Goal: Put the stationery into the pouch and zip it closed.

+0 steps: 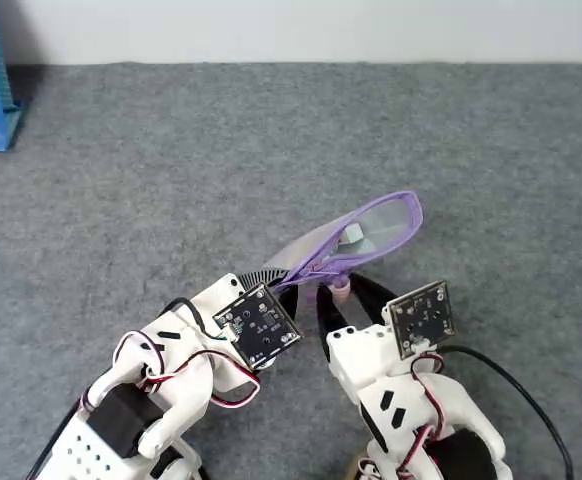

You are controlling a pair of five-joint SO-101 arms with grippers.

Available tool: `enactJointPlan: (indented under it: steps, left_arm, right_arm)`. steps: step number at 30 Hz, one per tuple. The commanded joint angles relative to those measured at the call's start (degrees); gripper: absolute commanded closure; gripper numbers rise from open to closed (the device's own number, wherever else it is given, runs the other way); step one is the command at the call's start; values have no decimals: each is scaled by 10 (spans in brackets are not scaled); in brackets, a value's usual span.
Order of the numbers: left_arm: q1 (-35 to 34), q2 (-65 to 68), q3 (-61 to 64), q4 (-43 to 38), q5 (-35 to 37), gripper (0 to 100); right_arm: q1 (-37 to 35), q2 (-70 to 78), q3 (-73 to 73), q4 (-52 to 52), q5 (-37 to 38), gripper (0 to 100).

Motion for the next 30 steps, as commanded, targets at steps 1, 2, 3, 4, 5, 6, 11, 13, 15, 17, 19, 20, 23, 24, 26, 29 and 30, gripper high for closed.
enactJointPlan:
  steps: [1, 2, 3, 4, 5, 6, 11, 13, 15, 17, 19, 20, 23, 24, 26, 29, 30]
  left_arm:
    - [-3, -14, 1, -4, 7, 988]
    - [-3, -14, 1, -4, 7, 988]
    - [-3, -14, 1, -4, 7, 987]
    - [-3, -14, 1, -4, 7, 987]
    - [-3, -14, 1, -4, 7, 987]
    - [-3, -14, 1, -4, 7, 987]
    - [-4, -14, 0, -4, 7, 977]
    - [-4, -14, 1, -4, 17, 945]
    - [-5, -15, 1, -7, 56, 904]
    - [-6, -15, 3, -22, 87, 860]
    - [-5, -15, 15, -41, 92, 835]
    - [-4, -15, 25, -53, 92, 830]
    - [-4, -15, 59, -101, 92, 830]
    - [-4, -15, 69, -115, 92, 830]
    - [-4, -15, 82, -138, 92, 830]
    - [-4, -15, 87, -148, 92, 853]
    - [-3, -15, 86, -148, 92, 875]
  right_arm:
    - [7, 0, -6, -14, 22, 931]
    - [9, 0, -6, -12, 29, 931]
    - [9, 0, -10, -10, 34, 931]
    - [9, 0, -16, -7, 37, 939]
    - [9, 0, -26, 0, 38, 960]
    - [9, 0, -40, 4, 38, 990]
    - [7, 0, -87, 51, 39, 991]
    - [7, 0, -87, 56, 39, 991]
    - [7, 0, -87, 60, 39, 991]
    - [6, 0, -88, 69, 39, 991]
    - [6, 0, -88, 71, 39, 991]
    - [6, 0, -88, 72, 39, 991]
    - [6, 0, -89, 72, 39, 991]
    - [6, 0, -90, 72, 39, 991]
    - [6, 0, -90, 72, 39, 991]
    - [7, 0, -90, 73, 39, 991]
    - [9, 0, -90, 73, 39, 991]
